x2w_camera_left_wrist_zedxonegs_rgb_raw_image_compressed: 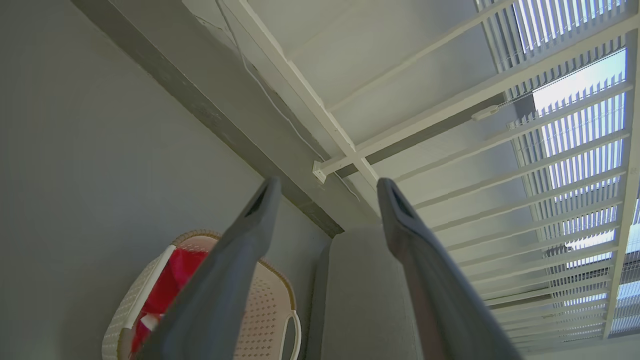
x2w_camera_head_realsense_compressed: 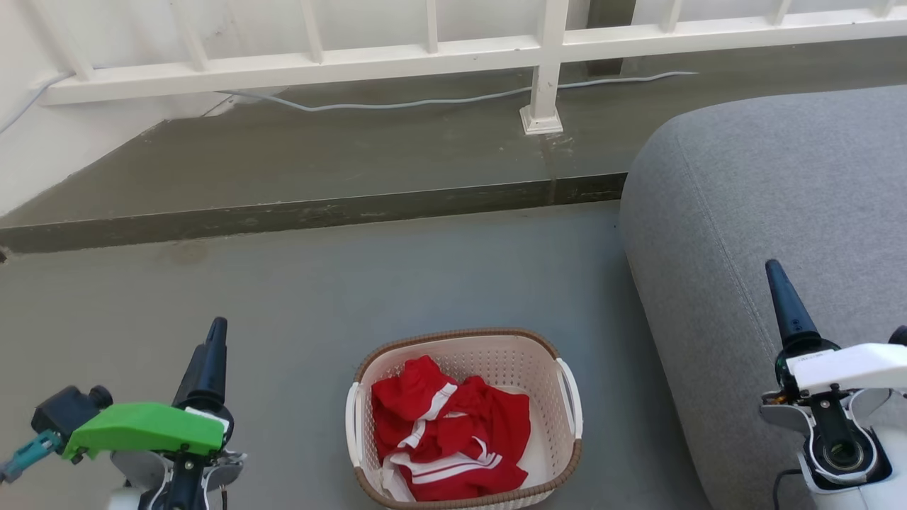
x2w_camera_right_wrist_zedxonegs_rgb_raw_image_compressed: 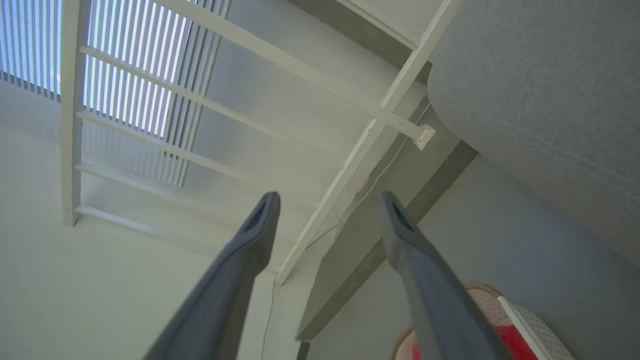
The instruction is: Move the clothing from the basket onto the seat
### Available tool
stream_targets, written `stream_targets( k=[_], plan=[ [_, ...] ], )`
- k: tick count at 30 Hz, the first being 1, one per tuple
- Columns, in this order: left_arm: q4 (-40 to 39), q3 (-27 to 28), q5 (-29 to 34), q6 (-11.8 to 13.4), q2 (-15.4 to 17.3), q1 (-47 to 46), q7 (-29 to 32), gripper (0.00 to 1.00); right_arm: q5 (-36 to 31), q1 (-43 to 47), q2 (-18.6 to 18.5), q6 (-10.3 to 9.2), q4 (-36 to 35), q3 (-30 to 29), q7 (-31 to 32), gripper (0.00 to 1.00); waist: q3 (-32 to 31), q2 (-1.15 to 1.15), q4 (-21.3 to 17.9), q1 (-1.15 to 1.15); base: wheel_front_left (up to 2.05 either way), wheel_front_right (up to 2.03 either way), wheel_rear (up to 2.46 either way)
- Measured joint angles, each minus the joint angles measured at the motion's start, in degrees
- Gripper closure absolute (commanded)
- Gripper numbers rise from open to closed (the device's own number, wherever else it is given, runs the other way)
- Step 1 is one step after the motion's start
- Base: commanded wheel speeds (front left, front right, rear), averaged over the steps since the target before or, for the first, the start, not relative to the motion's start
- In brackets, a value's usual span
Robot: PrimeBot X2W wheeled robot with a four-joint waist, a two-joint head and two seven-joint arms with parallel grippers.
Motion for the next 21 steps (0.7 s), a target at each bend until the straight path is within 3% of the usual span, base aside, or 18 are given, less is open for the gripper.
stream_targets(
  k=[21],
  plan=[
    [-1.83, -6.72, 19.37, 3.56, 2.11, -1.32, -3.58, 0.00, -18.72, -0.32, -2.80, -3.54, -0.97, 7.33, -3.50, 0.00, -0.70, 0.00, -0.15, 0.00, 0.00, 0.00, 0.00]
  ],
)
